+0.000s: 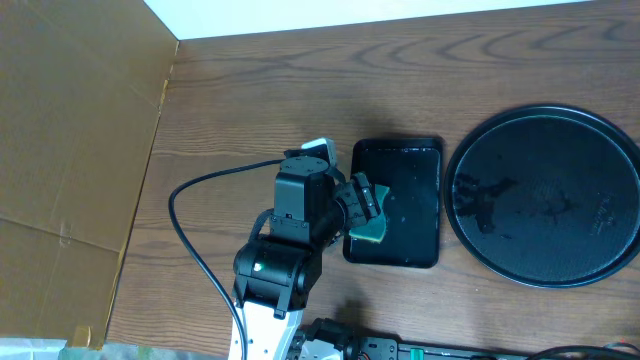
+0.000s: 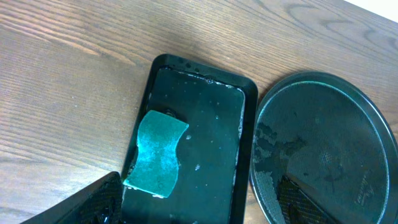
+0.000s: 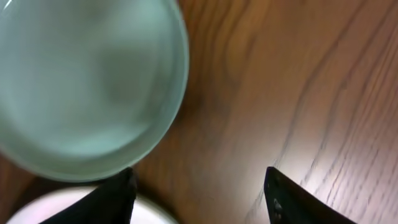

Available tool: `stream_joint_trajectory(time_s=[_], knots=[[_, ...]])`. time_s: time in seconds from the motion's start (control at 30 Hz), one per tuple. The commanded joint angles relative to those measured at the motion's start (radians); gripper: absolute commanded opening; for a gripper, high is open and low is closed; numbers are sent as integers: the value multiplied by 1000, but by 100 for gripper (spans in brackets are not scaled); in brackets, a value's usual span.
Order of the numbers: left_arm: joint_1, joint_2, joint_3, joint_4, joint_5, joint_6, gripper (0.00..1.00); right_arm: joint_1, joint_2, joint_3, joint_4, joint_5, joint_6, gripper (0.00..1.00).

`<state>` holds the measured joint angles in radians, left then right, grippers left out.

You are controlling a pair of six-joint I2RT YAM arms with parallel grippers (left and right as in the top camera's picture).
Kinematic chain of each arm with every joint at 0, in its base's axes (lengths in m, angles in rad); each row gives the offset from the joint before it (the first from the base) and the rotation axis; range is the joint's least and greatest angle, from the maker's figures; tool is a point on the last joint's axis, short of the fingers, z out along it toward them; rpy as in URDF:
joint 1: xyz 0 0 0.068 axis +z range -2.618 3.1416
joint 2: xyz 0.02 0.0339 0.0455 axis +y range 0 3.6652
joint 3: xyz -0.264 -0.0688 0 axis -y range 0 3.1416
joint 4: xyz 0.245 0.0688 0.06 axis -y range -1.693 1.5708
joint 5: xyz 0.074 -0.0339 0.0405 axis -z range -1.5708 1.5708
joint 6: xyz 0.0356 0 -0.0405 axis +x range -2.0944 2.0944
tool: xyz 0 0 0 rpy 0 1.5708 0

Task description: Clean dirty plates on tray and stack at the side

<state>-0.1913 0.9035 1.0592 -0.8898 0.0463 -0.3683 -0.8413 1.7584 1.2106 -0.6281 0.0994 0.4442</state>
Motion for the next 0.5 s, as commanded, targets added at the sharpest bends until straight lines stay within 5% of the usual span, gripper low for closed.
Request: stream_joint_trajectory(time_s=[0.0, 0.37, 0.47], knots=[[3, 4, 22, 0, -5, 2, 80, -20, 31, 5, 25, -3, 11, 64], [3, 4, 22, 0, -5, 2, 80, -21, 185, 5, 167, -57, 11, 64], [3, 4, 22, 0, -5, 2, 80, -18, 206, 5, 201, -95, 11, 58]])
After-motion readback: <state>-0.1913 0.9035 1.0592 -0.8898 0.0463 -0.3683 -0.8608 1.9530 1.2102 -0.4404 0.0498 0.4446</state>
